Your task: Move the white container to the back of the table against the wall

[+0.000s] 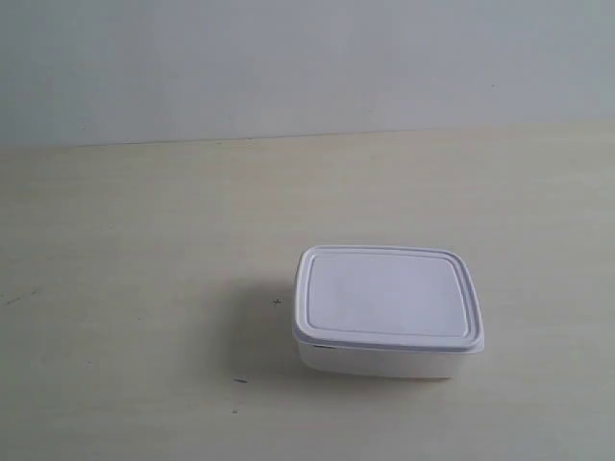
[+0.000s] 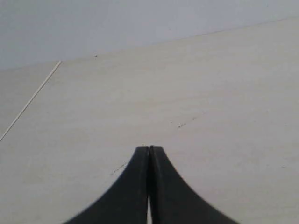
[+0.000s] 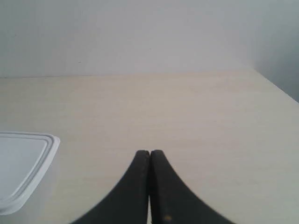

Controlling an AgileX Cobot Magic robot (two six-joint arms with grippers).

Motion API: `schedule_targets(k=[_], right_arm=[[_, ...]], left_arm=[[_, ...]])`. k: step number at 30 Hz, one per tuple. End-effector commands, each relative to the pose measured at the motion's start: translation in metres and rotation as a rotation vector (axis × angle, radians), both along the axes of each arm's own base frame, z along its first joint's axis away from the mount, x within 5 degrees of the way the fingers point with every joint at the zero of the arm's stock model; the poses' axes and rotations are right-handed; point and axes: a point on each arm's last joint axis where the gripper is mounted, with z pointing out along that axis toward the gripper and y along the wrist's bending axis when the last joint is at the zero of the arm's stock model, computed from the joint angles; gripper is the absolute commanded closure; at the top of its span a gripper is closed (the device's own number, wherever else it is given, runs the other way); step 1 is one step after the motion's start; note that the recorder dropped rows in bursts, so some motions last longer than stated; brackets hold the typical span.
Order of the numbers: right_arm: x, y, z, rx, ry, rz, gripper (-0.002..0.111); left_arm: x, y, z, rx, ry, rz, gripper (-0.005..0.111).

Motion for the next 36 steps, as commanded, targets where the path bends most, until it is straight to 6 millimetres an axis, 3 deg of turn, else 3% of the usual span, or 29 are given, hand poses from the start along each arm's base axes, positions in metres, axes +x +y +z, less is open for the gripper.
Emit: schedule_targets(k=[1,5,11,16,21,23,27,36], right_arm=[[0.0,0.0,0.0,-0.011,-0.01,0.002,0.108],[0.001,0.002,0.005,-0.049,-0.068,0.031,0.108],[0.0,0.015,0.025,0.003,-0.293,0.167,0.108],[-0.003,0.022,0.036,0.256,-0.391,0.244,0.108],[-0.008,0.028,0.047,0.368,-0.497,0.345,0.108],[-0.008,0.029,0.049,0.506,-0.489,0.366,0.108],[-0.008,0.029,0.049,0.593,-0.478,0.373,0.108],[-0.009,0.029,0.049,0.602,-0.479,0.379,0.108]], left_arm=[[0.0,0.0,-0.001,-0.009,-0.004,0.003,0.107],[0.0,0.0,-0.001,-0.009,-0.004,0.003,0.107],[0.0,0.0,0.001,0.01,-0.02,0.002,0.107],[0.0,0.0,0.001,0.009,-0.016,0.003,0.107],[0.0,0.0,0.001,0.009,-0.016,0.003,0.107],[0.0,0.0,0.001,0.009,-0.016,0.003,0.107],[0.0,0.002,0.005,0.09,-0.035,0.002,0.107],[0.0,0.002,0.005,0.091,-0.036,0.002,0.107]])
